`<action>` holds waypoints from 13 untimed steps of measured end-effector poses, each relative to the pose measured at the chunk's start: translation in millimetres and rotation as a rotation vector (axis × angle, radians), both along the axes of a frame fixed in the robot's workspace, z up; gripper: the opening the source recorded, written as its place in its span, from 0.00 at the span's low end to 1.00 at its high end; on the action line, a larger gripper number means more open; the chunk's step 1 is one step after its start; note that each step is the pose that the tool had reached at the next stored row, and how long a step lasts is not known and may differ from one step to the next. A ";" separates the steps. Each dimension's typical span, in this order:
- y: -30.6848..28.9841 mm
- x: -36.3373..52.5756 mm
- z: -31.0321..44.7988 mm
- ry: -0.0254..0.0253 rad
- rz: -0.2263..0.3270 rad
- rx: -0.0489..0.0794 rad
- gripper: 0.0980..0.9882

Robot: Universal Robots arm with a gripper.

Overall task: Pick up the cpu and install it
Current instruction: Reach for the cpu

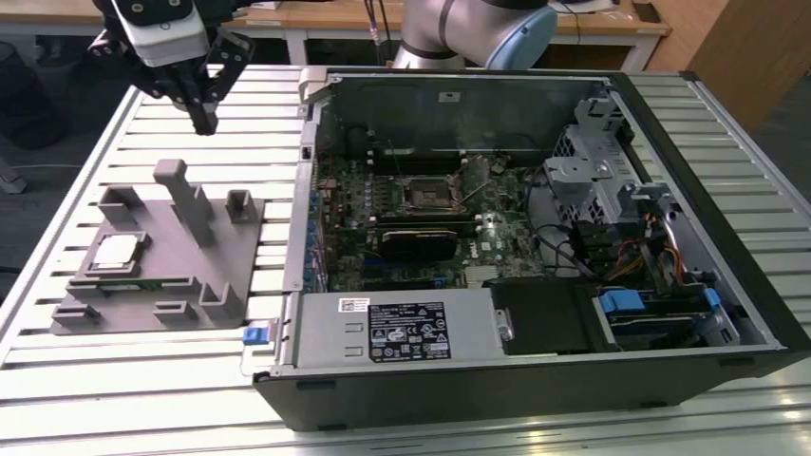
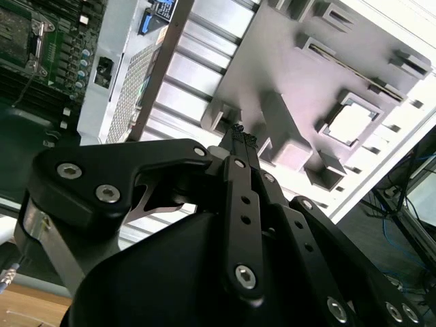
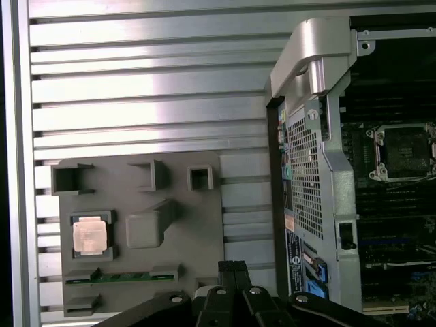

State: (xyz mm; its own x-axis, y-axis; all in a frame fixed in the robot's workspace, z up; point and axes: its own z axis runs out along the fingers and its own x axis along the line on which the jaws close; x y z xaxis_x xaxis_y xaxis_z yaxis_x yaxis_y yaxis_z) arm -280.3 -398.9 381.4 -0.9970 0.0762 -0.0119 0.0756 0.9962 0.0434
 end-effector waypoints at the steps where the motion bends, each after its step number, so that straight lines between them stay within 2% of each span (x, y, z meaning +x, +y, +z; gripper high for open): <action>1: 0.0 -0.6 -0.1 0.0001 0.000 0.000 0.03; 13: 0.0 -7.9 -0.8 0.0009 0.000 0.000 0.03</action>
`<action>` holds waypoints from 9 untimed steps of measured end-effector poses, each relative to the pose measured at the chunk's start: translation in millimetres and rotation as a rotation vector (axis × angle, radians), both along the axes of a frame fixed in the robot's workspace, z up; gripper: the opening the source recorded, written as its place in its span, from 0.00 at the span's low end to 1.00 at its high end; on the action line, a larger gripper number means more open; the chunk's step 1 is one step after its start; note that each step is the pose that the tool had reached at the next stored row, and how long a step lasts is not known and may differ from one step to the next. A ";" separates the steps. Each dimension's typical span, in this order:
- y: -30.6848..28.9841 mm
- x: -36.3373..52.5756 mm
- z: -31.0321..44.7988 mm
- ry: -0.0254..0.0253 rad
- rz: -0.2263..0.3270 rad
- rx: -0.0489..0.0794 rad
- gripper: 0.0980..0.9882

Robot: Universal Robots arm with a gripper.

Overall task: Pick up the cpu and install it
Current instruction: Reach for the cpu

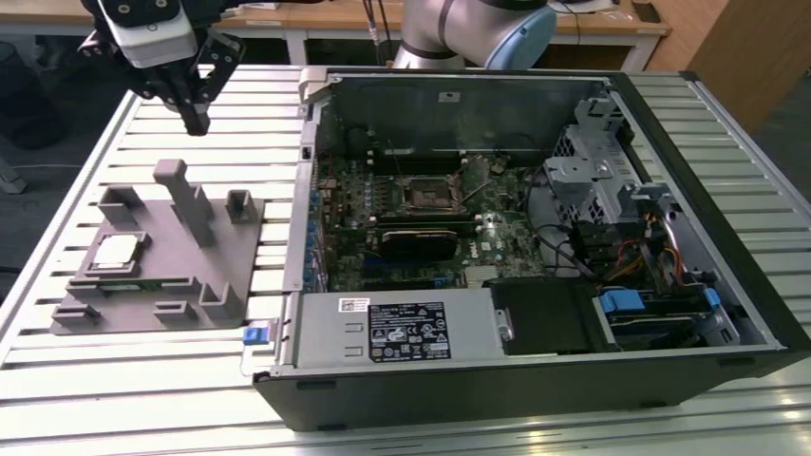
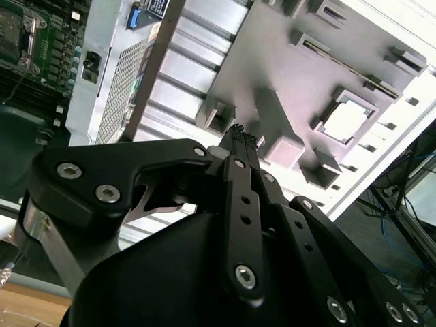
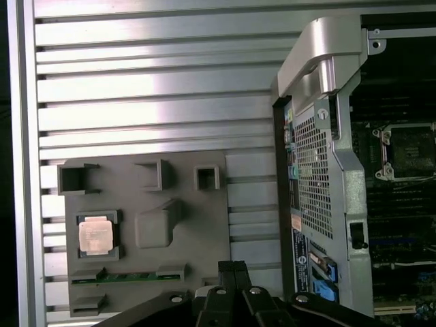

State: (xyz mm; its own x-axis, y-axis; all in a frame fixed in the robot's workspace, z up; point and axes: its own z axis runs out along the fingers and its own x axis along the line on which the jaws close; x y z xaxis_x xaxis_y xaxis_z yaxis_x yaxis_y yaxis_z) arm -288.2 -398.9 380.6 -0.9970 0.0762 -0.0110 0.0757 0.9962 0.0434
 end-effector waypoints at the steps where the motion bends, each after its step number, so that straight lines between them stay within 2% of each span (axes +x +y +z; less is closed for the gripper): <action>1: 0.0 -0.7 -0.1 0.0000 0.000 0.000 0.03; 9: 0.0 -5.9 -0.5 0.0005 0.000 0.000 0.03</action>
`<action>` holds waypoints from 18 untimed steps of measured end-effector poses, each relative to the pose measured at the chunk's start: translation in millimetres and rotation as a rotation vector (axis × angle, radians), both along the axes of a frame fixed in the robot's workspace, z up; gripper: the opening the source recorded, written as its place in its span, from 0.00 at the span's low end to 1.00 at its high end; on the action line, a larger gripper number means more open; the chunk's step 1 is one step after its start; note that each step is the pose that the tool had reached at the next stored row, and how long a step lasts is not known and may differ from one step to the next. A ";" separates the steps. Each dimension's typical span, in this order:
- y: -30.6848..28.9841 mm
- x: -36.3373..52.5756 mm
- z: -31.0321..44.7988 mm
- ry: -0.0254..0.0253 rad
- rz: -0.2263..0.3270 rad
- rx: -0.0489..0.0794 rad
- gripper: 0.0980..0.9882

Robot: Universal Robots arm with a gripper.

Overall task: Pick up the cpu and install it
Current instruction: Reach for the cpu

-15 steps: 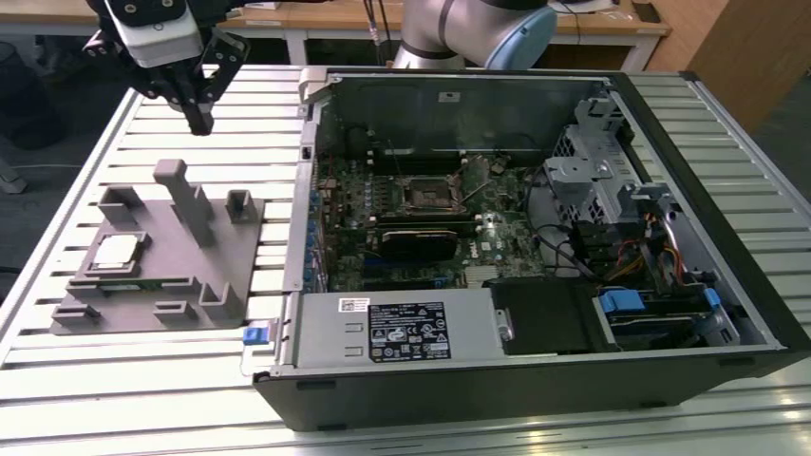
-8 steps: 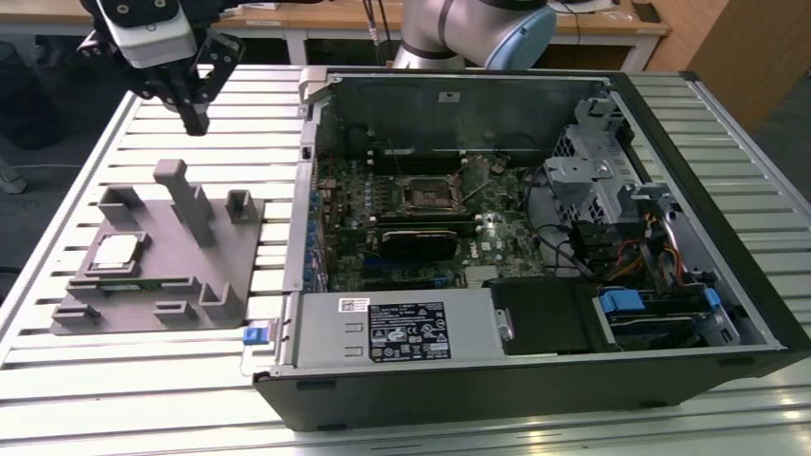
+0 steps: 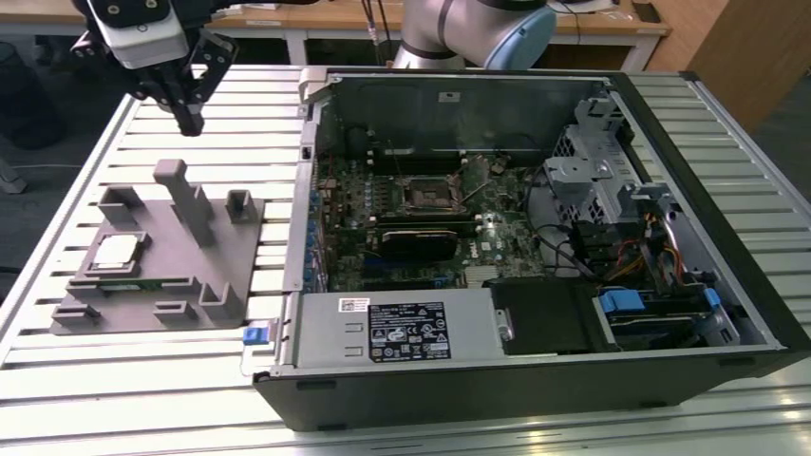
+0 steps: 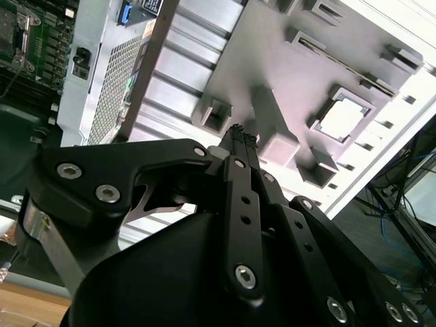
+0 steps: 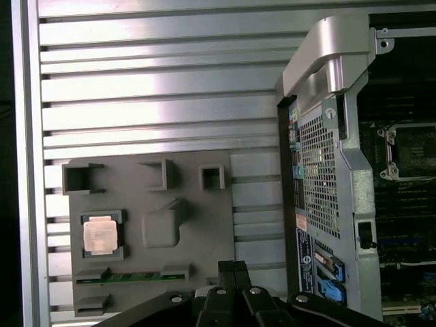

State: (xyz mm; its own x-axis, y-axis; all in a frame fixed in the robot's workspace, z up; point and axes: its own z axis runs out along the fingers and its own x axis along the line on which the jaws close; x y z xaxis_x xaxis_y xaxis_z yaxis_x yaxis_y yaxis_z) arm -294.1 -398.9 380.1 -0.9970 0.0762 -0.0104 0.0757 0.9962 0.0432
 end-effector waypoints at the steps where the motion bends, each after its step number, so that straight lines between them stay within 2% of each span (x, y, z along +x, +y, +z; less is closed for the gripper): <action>1: 0.0 -0.6 -0.1 0.0000 0.000 0.000 0.03; 18: 0.0 -11.2 -1.2 0.0009 0.000 0.000 0.03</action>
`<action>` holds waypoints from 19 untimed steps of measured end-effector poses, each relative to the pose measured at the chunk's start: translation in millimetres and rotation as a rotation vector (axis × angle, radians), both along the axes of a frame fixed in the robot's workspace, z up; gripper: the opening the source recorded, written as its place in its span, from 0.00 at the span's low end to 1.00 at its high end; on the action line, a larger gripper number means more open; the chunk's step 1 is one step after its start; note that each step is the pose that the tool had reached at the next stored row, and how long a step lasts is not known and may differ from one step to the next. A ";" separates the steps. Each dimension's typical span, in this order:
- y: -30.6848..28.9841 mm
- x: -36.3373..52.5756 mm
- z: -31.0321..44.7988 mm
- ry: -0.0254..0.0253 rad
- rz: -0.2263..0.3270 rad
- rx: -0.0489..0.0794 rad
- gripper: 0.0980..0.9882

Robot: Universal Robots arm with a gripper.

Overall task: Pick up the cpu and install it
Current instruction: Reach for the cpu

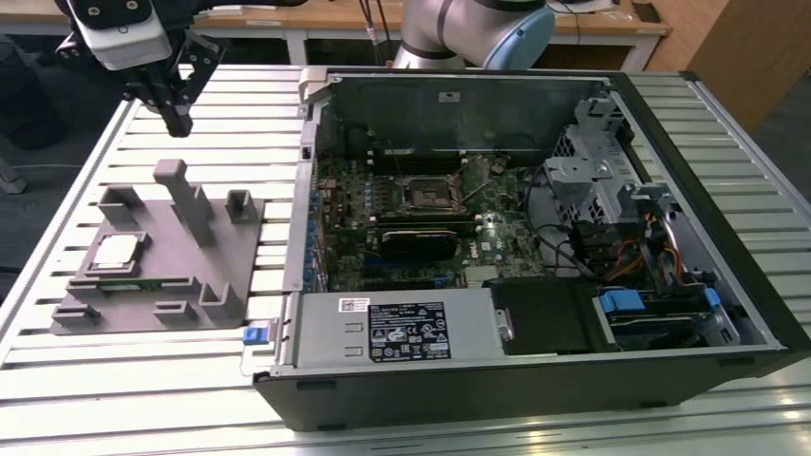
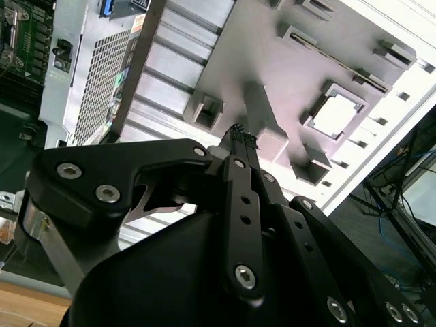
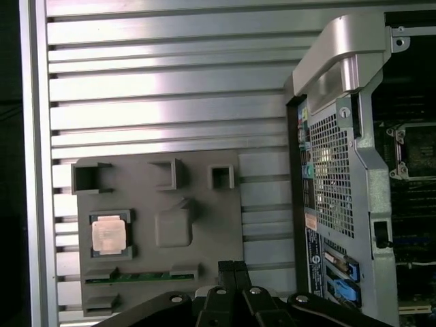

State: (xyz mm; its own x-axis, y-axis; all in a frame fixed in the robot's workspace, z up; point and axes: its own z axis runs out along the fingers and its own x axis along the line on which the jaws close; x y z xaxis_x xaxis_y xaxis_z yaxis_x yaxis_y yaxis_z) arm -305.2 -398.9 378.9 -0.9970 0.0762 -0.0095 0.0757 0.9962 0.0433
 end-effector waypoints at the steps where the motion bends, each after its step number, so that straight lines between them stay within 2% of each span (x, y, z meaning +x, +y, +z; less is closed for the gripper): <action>1: 0.0 -0.6 0.0 0.0001 0.000 0.000 0.03; 19: 0.0 -12.5 -1.3 0.0012 0.000 0.000 0.03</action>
